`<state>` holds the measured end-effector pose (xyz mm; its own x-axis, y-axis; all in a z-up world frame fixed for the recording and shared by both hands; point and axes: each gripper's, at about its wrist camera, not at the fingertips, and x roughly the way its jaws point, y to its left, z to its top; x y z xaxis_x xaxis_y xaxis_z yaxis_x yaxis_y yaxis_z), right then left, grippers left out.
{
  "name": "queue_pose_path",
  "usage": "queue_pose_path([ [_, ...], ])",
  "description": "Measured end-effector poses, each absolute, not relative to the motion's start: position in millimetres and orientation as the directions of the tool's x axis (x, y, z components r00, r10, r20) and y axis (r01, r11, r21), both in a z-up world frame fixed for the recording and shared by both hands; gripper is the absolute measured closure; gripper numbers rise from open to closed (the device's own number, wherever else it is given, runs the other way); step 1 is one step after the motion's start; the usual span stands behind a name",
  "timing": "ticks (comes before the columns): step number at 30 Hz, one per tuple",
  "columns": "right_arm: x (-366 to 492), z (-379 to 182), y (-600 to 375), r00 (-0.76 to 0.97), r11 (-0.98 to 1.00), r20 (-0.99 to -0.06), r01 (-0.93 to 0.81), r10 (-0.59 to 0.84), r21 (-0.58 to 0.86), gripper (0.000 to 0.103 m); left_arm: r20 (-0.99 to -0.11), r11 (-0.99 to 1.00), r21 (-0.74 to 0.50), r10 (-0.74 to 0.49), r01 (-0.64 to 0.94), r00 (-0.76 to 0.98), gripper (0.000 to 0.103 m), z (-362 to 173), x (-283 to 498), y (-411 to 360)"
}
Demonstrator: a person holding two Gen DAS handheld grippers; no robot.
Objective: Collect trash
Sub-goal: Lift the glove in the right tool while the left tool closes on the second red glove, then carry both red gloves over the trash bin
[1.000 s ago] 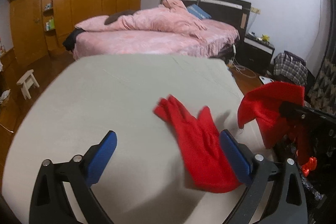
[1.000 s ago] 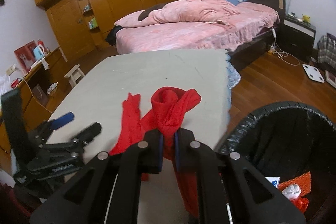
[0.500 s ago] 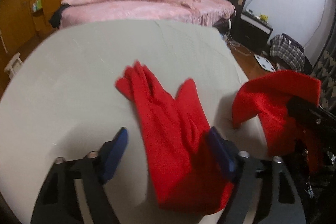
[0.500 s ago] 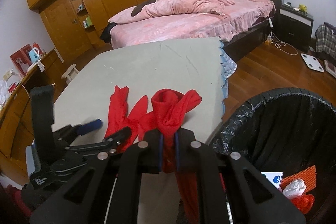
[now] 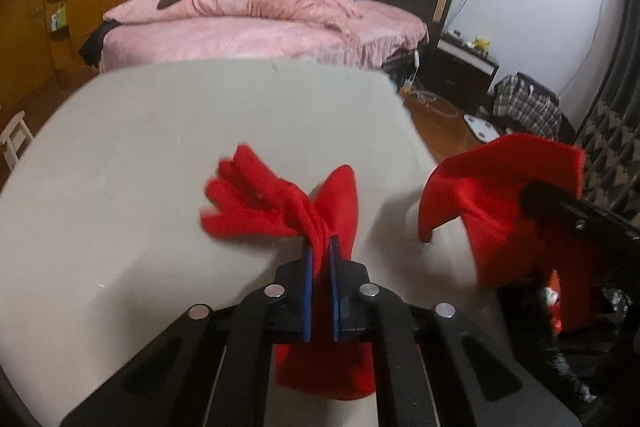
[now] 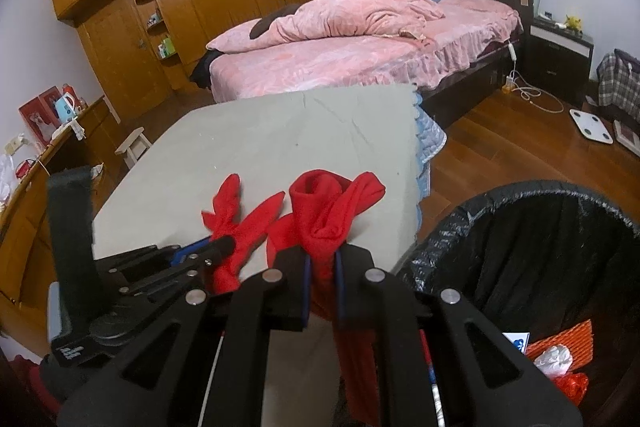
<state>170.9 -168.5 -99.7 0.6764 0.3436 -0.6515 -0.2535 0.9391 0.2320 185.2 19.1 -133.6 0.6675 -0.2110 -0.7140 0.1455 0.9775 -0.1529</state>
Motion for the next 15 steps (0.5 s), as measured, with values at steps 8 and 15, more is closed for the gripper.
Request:
queue_pose_path([
  [8,155.1,-74.4,-167.8,0.711,0.939,-0.614,-0.268,0.343,0.215,0.093,-0.638,0.976,-0.147,-0.218,0.161,0.738,0.096,-87.2,165.7,22.3],
  [15,138.6,-50.3,-167.7,0.735,0.937,-0.581,-0.283,0.349,0.205,0.093,-0.585,0.977,-0.147,-0.213,0.157,0.782,0.096,-54.3,146.2,27.4],
])
